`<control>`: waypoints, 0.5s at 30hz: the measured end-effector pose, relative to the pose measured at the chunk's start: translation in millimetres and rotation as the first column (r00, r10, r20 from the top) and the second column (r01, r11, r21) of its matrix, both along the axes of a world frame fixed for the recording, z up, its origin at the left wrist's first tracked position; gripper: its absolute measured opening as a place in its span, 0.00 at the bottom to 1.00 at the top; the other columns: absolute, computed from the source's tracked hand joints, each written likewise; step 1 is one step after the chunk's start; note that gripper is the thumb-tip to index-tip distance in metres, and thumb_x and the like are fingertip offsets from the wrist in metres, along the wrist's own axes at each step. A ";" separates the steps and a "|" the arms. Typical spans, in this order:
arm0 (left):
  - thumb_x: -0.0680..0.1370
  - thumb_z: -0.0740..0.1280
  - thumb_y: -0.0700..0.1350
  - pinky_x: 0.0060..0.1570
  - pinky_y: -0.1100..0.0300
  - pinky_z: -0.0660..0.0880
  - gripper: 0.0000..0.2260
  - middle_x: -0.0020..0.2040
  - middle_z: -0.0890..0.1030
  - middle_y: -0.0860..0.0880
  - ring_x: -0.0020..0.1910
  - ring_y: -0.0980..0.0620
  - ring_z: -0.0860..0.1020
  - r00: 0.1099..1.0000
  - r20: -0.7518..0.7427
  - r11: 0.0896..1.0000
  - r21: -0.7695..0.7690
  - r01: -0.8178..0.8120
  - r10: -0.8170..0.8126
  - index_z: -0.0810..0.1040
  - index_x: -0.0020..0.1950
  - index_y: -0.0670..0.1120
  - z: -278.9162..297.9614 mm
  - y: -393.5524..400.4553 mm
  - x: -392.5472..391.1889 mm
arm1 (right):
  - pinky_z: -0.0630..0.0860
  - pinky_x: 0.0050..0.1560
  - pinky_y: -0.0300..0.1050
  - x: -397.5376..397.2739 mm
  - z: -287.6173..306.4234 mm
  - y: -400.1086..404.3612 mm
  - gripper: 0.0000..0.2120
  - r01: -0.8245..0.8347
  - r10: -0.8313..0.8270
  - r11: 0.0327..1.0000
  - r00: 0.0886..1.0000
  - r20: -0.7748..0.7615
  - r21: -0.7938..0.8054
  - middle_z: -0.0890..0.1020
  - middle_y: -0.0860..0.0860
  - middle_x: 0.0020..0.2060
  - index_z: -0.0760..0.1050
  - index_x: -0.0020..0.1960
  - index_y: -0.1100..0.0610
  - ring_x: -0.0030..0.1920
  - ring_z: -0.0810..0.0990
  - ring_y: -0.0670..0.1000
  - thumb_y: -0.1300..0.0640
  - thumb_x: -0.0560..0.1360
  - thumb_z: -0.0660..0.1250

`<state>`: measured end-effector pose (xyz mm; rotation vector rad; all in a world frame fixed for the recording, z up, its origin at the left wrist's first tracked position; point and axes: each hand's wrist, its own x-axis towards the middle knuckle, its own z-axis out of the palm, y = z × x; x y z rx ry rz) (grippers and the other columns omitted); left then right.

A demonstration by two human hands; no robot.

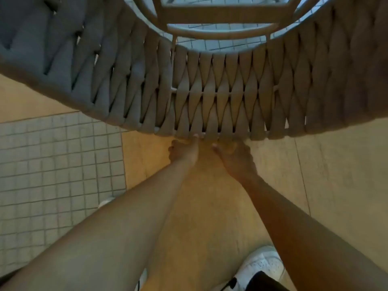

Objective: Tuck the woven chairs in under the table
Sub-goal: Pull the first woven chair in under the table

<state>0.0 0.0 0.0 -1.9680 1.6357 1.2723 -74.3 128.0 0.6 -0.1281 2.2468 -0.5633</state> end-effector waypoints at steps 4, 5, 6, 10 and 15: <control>0.75 0.68 0.66 0.65 0.44 0.72 0.42 0.73 0.70 0.40 0.67 0.37 0.73 0.935 -0.072 0.936 0.085 -0.342 0.348 0.59 0.78 0.41 -17.0 -8.6 -17.4 | 0.71 0.70 0.61 -11.6 -20.0 -10.0 0.53 0.628 -0.538 0.754 0.759 0.368 -0.192 0.73 0.54 0.72 0.62 0.79 0.56 0.69 0.73 0.58 0.30 0.64 0.76; 0.74 0.69 0.66 0.65 0.46 0.71 0.44 0.73 0.69 0.40 0.68 0.38 0.72 0.910 -0.102 0.914 0.101 -0.392 0.402 0.58 0.79 0.41 -22.7 -10.0 -21.7 | 0.72 0.69 0.60 -15.4 -24.7 -13.4 0.50 0.745 -0.608 0.636 0.644 0.464 -0.201 0.76 0.53 0.68 0.65 0.77 0.56 0.67 0.75 0.57 0.35 0.65 0.79; 0.73 0.71 0.66 0.66 0.48 0.70 0.47 0.73 0.69 0.41 0.69 0.39 0.71 0.883 -0.129 0.891 0.116 -0.439 0.451 0.56 0.79 0.40 -25.5 -10.5 -26.1 | 0.74 0.68 0.59 -18.6 -27.3 -18.0 0.46 0.831 -0.653 0.519 0.537 0.534 -0.200 0.79 0.53 0.65 0.68 0.75 0.57 0.64 0.78 0.56 0.40 0.65 0.81; 0.68 0.79 0.61 0.58 0.53 0.69 0.46 0.68 0.73 0.44 0.66 0.41 0.74 0.729 -0.277 0.774 0.105 -0.625 0.626 0.62 0.77 0.43 -38.7 -15.9 -37.3 | 0.76 0.65 0.61 -26.5 -35.7 -31.6 0.45 0.942 -0.727 0.241 0.334 0.601 -0.232 0.81 0.55 0.62 0.70 0.72 0.60 0.61 0.80 0.58 0.51 0.61 0.85; 0.67 0.80 0.60 0.51 0.54 0.67 0.42 0.65 0.78 0.44 0.64 0.41 0.76 0.587 -0.293 0.638 0.118 -0.761 0.755 0.67 0.74 0.44 -43.9 -11.0 -45.1 | 0.70 0.72 0.59 -26.9 -41.0 -52.8 0.55 0.945 -0.791 0.255 0.325 0.519 -0.203 0.72 0.57 0.72 0.55 0.79 0.58 0.70 0.72 0.59 0.50 0.63 0.85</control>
